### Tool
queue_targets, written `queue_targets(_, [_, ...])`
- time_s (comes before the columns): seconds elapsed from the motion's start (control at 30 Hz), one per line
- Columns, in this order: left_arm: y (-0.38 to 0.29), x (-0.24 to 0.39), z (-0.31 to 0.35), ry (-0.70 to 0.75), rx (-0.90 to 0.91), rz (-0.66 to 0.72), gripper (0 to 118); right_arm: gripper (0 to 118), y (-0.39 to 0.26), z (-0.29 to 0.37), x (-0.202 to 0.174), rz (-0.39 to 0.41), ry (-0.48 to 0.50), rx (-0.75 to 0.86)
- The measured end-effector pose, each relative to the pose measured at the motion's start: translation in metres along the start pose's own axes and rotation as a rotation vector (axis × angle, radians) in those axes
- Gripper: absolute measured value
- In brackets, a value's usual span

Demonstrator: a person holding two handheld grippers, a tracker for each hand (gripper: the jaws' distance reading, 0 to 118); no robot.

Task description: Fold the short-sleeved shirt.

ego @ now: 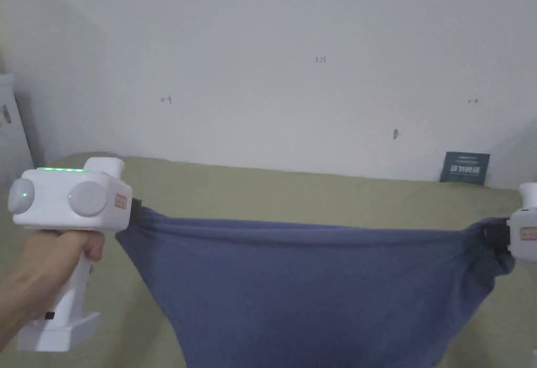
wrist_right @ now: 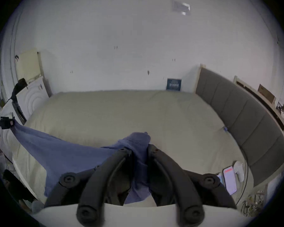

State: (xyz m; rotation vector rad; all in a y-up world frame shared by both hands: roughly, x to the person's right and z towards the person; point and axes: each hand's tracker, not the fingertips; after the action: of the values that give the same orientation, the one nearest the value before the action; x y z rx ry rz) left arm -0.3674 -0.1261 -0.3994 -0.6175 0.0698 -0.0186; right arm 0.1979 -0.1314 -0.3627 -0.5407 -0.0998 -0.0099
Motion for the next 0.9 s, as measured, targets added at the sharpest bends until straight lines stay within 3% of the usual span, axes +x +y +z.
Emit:
queue_targets(0.3, [0.101,0.038,0.008,0.139,0.167,-0.035,2,18,0.098,0.002,-0.006,-0.028,-0.079,0.144])
queue_targets(0.53, [0.170,0.070,-0.032,0.194,0.229,-0.035,2,18,0.164,-0.059,-0.002,-0.012,-0.146,0.178])
queue_targets(0.7, [0.182,0.087,-0.091,0.225,0.231,-0.038,2,18,0.172,-0.119,-0.005,-0.036,-0.168,0.183])
queue_targets(0.9, [0.149,0.097,-0.175,0.247,0.203,-0.022,2,18,0.132,-0.199,-0.016,-0.062,-0.199,0.166])
